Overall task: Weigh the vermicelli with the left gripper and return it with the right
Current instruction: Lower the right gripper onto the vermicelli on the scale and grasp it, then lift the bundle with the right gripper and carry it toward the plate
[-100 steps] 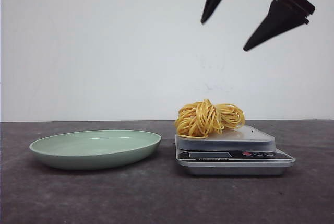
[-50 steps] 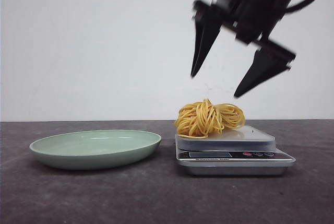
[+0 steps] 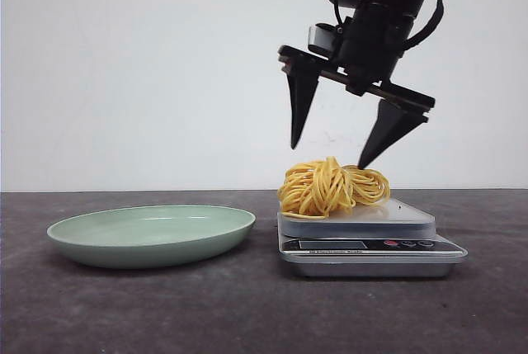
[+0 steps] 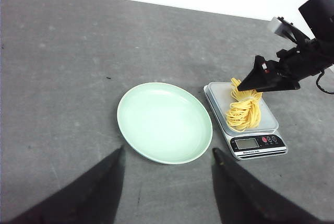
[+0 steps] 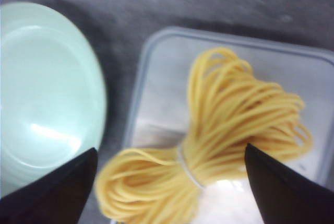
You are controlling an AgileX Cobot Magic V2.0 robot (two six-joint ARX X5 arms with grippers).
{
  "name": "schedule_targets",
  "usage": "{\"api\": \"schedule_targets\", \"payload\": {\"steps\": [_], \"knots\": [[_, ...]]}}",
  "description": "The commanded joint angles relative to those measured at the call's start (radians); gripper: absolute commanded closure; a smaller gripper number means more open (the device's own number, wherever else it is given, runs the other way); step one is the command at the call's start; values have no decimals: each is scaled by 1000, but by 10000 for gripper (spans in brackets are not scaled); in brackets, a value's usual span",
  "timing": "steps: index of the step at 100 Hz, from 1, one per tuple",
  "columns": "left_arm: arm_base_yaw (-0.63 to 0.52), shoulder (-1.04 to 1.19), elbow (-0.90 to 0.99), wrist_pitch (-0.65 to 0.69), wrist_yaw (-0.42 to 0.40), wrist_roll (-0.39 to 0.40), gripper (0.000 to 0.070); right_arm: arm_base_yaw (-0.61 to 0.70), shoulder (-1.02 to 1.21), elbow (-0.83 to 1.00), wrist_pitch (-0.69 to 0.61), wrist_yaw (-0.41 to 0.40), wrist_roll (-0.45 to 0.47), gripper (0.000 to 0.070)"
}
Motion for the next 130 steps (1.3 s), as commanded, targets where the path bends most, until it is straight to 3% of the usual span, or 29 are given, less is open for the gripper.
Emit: {"api": "schedule_targets", "payload": {"steps": [1, 15, 86, 97, 114, 130], "knots": [[-8, 0, 14, 12, -3, 19, 388, 9, 17, 23, -12, 17, -4, 136], [-8, 0, 14, 13, -3, 22, 388, 8, 17, 23, -65, 22, -17, 136], [-8, 0, 14, 13, -2, 61, 388, 19, 82, 23, -43, 18, 27, 141], [-8, 0, 14, 13, -2, 64, 388, 23, 84, 23, -23, 27, 26, 279], [-8, 0, 14, 14, -3, 66, 388, 23, 84, 23, -28, 44, 0, 700], [-8, 0, 14, 14, -3, 69, 388, 24, 84, 23, -37, 77, -5, 700]]}}
